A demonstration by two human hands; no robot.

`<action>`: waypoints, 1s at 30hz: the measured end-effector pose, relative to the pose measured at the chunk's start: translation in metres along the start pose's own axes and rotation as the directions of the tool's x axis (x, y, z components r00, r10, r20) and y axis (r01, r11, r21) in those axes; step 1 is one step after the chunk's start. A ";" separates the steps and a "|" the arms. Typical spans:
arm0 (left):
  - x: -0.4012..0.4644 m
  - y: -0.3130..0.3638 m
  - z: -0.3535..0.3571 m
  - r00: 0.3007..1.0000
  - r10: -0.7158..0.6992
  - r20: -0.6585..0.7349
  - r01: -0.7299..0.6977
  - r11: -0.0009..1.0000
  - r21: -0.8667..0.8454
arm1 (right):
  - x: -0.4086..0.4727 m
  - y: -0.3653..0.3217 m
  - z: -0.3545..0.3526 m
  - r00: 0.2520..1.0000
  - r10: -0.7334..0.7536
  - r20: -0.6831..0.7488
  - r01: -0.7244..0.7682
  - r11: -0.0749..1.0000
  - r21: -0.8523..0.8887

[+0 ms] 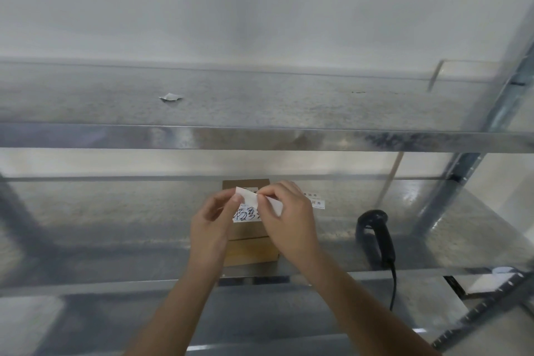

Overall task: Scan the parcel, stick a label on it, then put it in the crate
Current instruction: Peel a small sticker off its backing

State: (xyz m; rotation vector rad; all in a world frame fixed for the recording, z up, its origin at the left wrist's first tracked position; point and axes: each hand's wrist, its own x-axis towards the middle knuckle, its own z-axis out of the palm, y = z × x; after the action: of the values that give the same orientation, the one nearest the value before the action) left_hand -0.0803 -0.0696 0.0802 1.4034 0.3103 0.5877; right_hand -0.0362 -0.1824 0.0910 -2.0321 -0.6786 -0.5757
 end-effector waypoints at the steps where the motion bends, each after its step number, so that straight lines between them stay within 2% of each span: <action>1: -0.001 0.001 -0.001 1.000 0.017 0.020 -0.017 1.000 0.023 | 0.000 0.000 -0.001 1.000 0.007 0.007 -0.007 1.000 0.016; 7: 0.001 0.009 -0.003 0.989 0.121 0.080 -0.130 0.985 0.117 | 0.005 0.003 -0.015 0.990 0.094 0.103 -0.101 0.993 0.063; 13: 0.005 0.015 -0.006 0.944 0.217 0.249 -0.291 0.903 0.316 | 0.018 -0.001 -0.027 0.976 0.054 0.211 -0.070 0.995 0.065; 16: 0.006 0.019 -0.006 0.940 0.249 0.233 -0.317 0.889 0.331 | 0.021 -0.002 -0.030 0.965 0.048 0.257 -0.055 0.998 0.021; 20: 0.005 0.023 -0.007 0.961 0.224 0.162 -0.260 0.933 0.248 | 0.023 -0.002 -0.031 0.966 0.078 0.246 -0.096 0.994 0.060; 23: 0.004 0.025 -0.007 0.975 0.214 0.065 -0.223 0.951 0.212 | 0.022 -0.001 -0.027 0.993 -0.002 0.122 0.000 1.000 0.013; 26: 0.002 0.027 -0.003 0.986 0.147 0.074 -0.156 0.979 0.130 | 0.020 -0.002 -0.021 0.980 -0.197 0.005 0.196 0.976 -0.094; 30: 0.001 0.026 0.004 0.995 0.050 0.083 -0.053 0.998 0.028 | 0.019 -0.004 -0.011 0.944 -0.330 -0.010 0.326 0.935 -0.141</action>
State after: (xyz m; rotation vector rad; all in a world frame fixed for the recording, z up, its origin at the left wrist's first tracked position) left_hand -0.0831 -0.0706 0.1068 1.4639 0.2183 0.5676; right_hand -0.0266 -0.1857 0.1108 -2.0434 -0.9928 -0.8699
